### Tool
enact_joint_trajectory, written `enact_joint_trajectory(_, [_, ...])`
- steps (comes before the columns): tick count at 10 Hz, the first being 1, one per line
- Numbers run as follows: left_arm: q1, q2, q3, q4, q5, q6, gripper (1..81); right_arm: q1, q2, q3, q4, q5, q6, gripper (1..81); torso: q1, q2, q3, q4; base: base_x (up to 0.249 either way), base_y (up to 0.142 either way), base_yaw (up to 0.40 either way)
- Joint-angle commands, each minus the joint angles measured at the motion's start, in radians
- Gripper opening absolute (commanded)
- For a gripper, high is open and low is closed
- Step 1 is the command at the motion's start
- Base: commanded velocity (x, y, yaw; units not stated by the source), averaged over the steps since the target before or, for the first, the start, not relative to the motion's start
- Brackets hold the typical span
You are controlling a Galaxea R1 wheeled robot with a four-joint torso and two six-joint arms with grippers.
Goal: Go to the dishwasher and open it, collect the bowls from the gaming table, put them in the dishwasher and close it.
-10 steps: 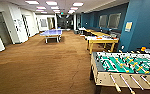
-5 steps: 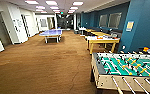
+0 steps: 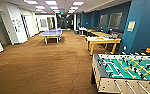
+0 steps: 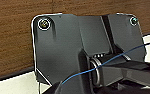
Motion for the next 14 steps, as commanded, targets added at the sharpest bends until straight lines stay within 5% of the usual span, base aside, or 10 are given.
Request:
enact_joint_trajectory(1, [-0.047, -0.011, 0.003, -0.015, 0.059, 0.001, 81.1, 0.031, 0.004, 0.004, -0.015, -0.043, -0.004, 81.1, 0.0, 0.0, 0.0, 0.0, 0.133, 0.0, 0.0])
enact_joint_trajectory(14, [-0.036, 0.0, 0.003, -0.015, 0.048, 0.001, 81.1, 0.035, 0.006, 0.004, -0.026, -0.044, -0.004, 81.1, 0.0, 0.0, 0.0, 0.0, 0.147, 0.0, 0.0])
